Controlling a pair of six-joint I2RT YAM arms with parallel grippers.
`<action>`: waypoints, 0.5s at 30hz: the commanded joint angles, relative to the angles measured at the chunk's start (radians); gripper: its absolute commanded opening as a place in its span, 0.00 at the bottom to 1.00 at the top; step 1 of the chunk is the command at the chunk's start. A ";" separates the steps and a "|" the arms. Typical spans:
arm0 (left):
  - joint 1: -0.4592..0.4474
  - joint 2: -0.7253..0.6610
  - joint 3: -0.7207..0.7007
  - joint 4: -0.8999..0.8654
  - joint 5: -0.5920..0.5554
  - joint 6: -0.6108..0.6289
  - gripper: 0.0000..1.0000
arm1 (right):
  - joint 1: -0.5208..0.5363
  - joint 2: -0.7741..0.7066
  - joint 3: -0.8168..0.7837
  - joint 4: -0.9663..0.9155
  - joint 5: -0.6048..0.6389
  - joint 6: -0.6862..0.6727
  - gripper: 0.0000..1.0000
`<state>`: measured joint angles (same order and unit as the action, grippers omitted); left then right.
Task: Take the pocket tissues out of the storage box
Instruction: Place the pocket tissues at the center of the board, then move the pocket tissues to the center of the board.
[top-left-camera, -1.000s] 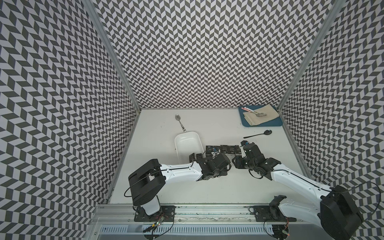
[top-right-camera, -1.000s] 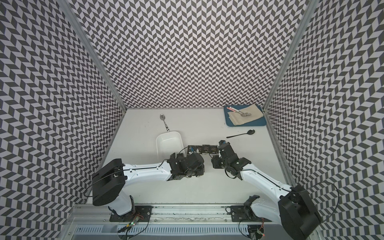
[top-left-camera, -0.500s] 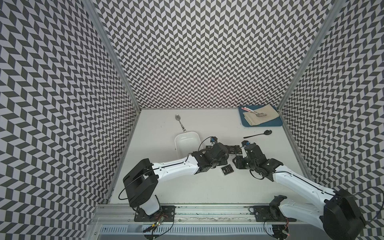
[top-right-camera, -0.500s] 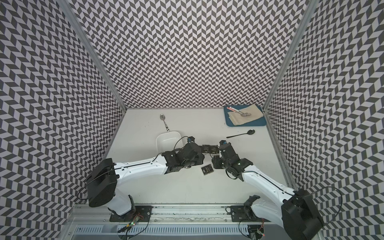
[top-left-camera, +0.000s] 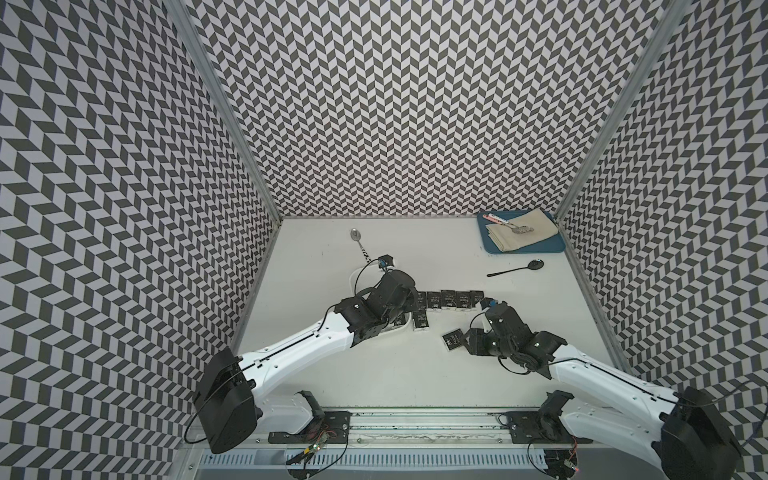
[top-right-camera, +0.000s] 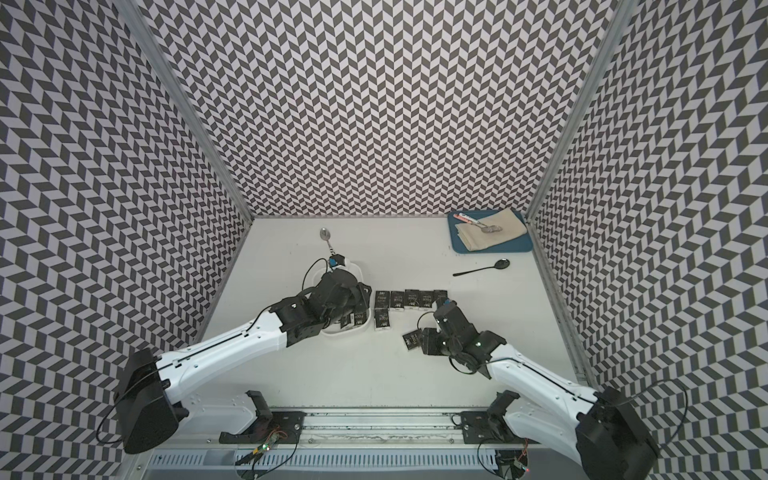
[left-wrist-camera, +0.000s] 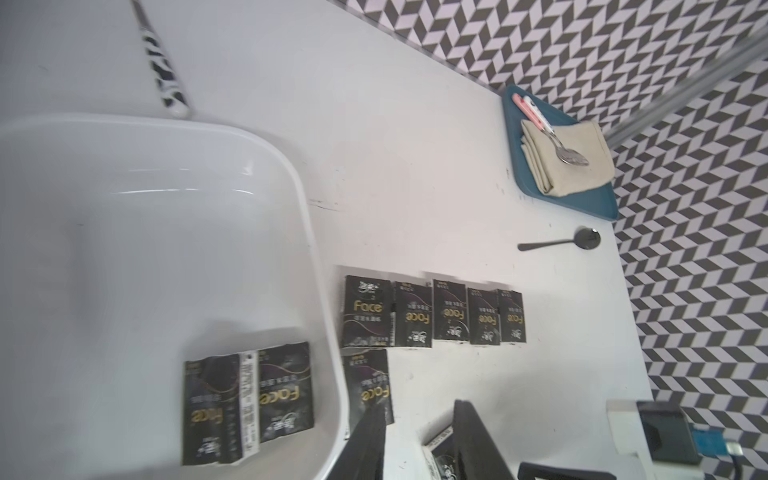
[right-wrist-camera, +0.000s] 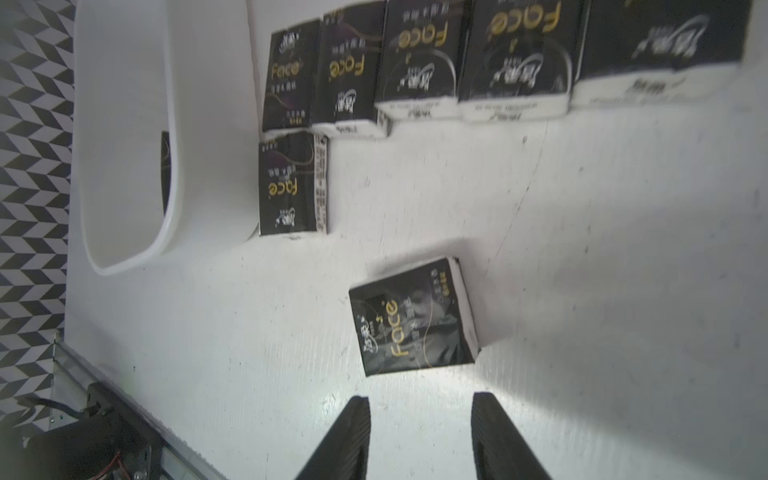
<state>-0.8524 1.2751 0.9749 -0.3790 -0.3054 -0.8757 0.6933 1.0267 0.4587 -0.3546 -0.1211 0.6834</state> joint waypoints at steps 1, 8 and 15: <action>0.033 -0.051 -0.032 -0.063 -0.038 0.037 0.33 | 0.041 -0.023 -0.049 0.049 -0.033 0.131 0.45; 0.078 -0.083 -0.059 -0.056 0.004 0.053 0.33 | 0.088 0.002 -0.088 0.147 -0.046 0.206 0.45; 0.082 -0.087 -0.058 -0.059 0.011 0.056 0.33 | 0.092 0.040 -0.085 0.229 -0.046 0.236 0.46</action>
<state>-0.7780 1.2037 0.9180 -0.4225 -0.3000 -0.8368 0.7788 1.0443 0.3672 -0.2146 -0.1661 0.8921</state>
